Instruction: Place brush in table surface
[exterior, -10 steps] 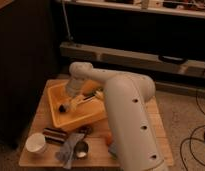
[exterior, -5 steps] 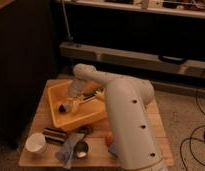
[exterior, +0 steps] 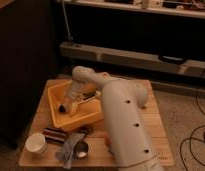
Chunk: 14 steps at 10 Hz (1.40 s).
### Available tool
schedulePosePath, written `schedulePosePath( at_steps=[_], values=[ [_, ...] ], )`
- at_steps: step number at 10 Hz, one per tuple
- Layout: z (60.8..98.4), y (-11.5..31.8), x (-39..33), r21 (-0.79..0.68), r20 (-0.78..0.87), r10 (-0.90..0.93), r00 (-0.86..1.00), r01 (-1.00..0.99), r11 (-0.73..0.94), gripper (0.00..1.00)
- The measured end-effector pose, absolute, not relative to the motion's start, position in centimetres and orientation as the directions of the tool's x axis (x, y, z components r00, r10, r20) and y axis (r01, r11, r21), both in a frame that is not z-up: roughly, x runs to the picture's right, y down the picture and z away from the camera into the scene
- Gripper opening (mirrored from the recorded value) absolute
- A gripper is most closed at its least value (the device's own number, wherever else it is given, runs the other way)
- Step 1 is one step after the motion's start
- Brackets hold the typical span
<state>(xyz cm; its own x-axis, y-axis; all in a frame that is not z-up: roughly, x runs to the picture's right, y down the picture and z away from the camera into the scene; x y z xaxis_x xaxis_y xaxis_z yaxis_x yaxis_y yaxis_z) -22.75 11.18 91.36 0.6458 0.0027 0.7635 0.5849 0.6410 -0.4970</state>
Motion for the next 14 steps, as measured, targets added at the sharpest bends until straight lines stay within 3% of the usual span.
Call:
schedulePosePath(
  at_steps=[2, 5, 14],
  values=[
    [91.81, 11.73, -23.53, -0.511, 0.771, 0.019, 0.636, 0.600, 0.615, 0.37],
    [91.72, 11.43, -23.37, -0.508, 0.770, 0.013, 0.638, 0.601, 0.617, 0.12],
    [91.56, 11.20, -23.33, -0.507, 0.770, 0.009, 0.639, 0.602, 0.616, 0.10]
  ],
)
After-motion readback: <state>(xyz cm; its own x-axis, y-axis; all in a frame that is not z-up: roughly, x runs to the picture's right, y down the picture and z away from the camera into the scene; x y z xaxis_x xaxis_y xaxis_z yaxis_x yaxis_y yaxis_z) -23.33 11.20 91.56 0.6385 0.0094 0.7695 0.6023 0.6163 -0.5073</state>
